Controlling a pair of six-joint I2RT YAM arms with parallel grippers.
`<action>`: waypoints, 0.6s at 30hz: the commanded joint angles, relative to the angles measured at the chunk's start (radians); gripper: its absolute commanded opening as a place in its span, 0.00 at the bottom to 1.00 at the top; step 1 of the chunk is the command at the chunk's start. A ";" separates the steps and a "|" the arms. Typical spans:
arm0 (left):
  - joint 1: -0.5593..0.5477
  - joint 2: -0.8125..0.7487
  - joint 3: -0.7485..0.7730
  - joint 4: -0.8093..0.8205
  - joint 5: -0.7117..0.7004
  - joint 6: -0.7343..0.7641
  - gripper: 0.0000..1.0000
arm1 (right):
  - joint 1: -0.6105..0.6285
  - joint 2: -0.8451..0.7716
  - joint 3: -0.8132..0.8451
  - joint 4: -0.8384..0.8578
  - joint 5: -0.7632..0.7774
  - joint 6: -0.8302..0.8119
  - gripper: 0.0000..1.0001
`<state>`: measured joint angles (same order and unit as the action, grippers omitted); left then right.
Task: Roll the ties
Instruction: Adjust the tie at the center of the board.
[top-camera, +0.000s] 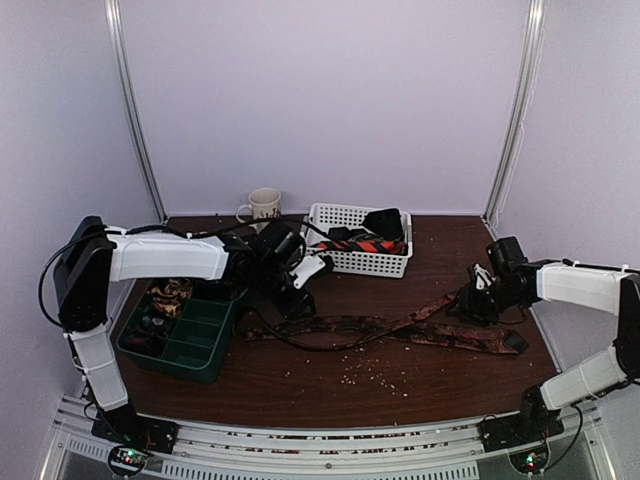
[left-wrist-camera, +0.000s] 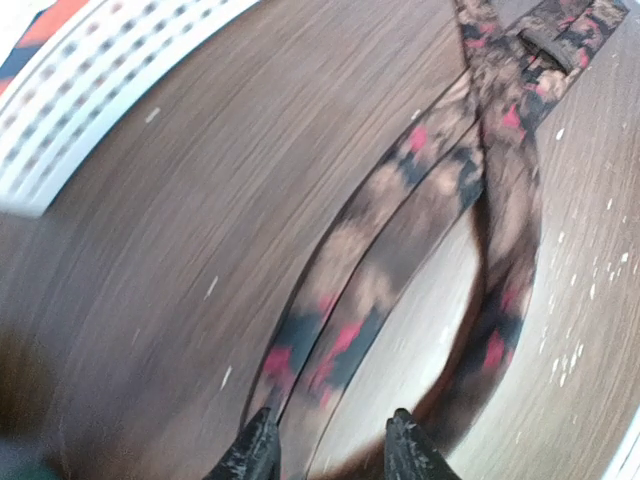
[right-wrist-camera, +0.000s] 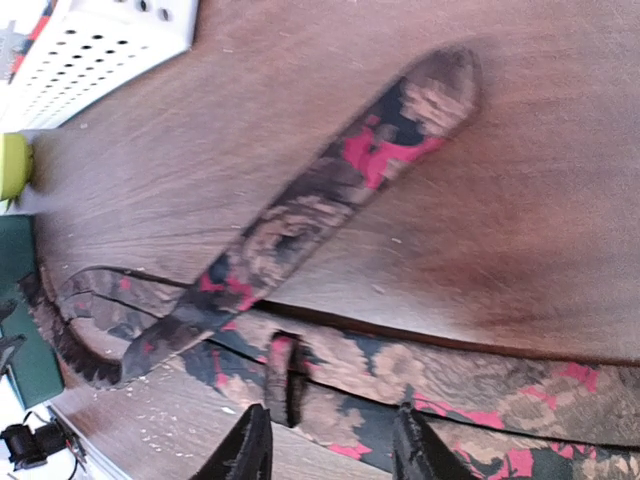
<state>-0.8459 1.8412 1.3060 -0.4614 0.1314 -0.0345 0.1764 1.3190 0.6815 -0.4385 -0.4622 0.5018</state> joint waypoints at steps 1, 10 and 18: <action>-0.030 0.127 0.099 0.053 0.090 0.043 0.39 | -0.006 -0.017 0.021 0.025 -0.058 0.004 0.46; -0.051 0.261 0.115 0.022 0.074 0.042 0.38 | -0.006 -0.012 0.050 0.034 -0.097 0.004 0.49; -0.051 0.159 -0.181 0.069 0.037 -0.081 0.31 | -0.006 0.018 0.064 0.044 -0.115 -0.003 0.49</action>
<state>-0.8993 2.0312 1.2930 -0.3248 0.1940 -0.0288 0.1764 1.3216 0.7193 -0.4088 -0.5602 0.5030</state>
